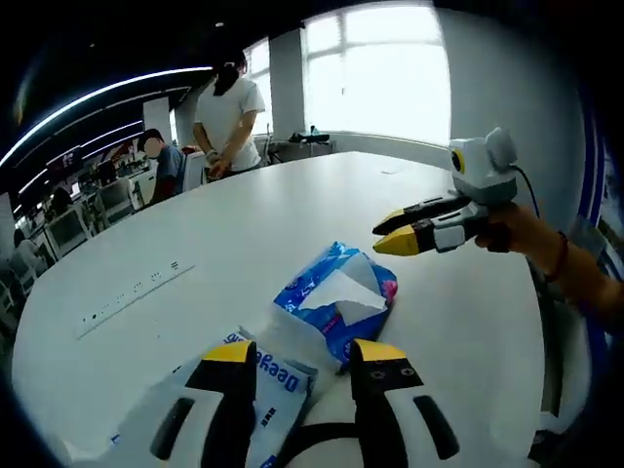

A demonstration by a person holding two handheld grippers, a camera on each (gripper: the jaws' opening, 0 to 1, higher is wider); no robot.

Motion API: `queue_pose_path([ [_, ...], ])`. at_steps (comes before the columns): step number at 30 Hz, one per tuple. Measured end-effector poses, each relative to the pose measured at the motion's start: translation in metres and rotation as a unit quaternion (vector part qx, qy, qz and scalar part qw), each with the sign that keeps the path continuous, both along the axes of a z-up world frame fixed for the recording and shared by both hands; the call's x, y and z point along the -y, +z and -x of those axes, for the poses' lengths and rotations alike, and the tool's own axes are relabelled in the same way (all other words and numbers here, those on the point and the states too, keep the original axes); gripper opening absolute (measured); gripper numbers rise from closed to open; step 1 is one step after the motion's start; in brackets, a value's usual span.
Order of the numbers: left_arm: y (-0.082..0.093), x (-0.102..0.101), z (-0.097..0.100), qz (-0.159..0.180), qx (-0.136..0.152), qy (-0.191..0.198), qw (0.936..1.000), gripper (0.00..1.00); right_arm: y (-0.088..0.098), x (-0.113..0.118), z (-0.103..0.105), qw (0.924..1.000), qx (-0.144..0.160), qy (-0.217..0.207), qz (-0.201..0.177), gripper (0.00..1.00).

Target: Arrange the tabletop items into an orderly group along one side of the table until the central work area is clear of visible clutter.

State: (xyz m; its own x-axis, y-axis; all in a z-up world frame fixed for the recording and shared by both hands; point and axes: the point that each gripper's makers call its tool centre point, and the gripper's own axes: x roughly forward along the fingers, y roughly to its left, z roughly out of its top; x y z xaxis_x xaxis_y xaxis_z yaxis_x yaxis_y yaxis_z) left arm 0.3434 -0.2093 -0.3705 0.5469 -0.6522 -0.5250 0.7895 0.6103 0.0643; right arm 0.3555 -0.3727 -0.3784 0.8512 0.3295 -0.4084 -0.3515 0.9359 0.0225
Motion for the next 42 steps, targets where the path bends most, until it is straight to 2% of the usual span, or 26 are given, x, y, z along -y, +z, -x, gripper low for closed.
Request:
queue_pose_path([
  [8, 0.002, -0.014, 0.008, 0.01, -0.008, 0.008, 0.9999, 0.34, 0.005, -0.015, 0.018, 0.9993, 0.007, 0.017, 0.033, 0.26],
  [10, 0.002, -0.023, 0.006, 0.013, -0.011, 0.042, 0.999, 0.28, 0.007, -0.019, 0.022, 0.999, 0.007, 0.022, 0.037, 0.26],
  [12, 0.006, -0.024, 0.008, 0.019, -0.002, 0.037, 0.9991, 0.24, 0.008, -0.022, 0.025, 0.9989, 0.009, 0.025, 0.039, 0.28],
  [17, 0.014, -0.027, 0.013, 0.037, 0.005, 0.034, 0.9987, 0.28, 0.011, -0.026, 0.03, 0.9991, 0.009, 0.028, 0.029, 0.29],
  [20, 0.027, -0.024, 0.015, 0.089, 0.02, 0.032, 0.9954, 0.28, 0.012, -0.027, 0.034, 0.9992, 0.009, 0.028, 0.027, 0.3],
  [23, 0.032, -0.03, 0.016, 0.091, 0.04, 0.018, 0.9949, 0.35, 0.012, -0.032, 0.039, 0.9994, 0.005, 0.031, 0.018, 0.31],
  [26, 0.035, -0.039, 0.017, 0.101, 0.04, 0.016, 0.9939, 0.36, 0.013, -0.039, 0.046, 0.9994, -0.003, 0.033, 0.009, 0.31],
  [29, 0.033, -0.053, 0.023, 0.109, 0.038, 0.015, 0.9932, 0.36, 0.018, -0.046, 0.051, 0.9989, 0.015, 0.037, 0.027, 0.3],
  [32, 0.027, -0.069, 0.032, 0.108, 0.034, 0.015, 0.9935, 0.36, 0.022, -0.057, 0.058, 0.9982, 0.02, 0.048, 0.03, 0.3],
  [38, 0.024, -0.101, 0.041, 0.116, 0.046, 0.023, 0.992, 0.36, 0.024, -0.08, 0.071, 0.9964, 0.021, 0.074, 0.035, 0.34],
  [40, 0.027, -0.111, 0.04, 0.136, 0.045, 0.04, 0.9888, 0.36, 0.023, -0.089, 0.076, 0.9959, 0.017, 0.081, 0.034, 0.34],
  [42, 0.027, -0.116, 0.048, 0.155, 0.031, 0.035, 0.9869, 0.36, 0.022, -0.095, 0.079, 0.9955, 0.018, 0.086, 0.036, 0.35],
])
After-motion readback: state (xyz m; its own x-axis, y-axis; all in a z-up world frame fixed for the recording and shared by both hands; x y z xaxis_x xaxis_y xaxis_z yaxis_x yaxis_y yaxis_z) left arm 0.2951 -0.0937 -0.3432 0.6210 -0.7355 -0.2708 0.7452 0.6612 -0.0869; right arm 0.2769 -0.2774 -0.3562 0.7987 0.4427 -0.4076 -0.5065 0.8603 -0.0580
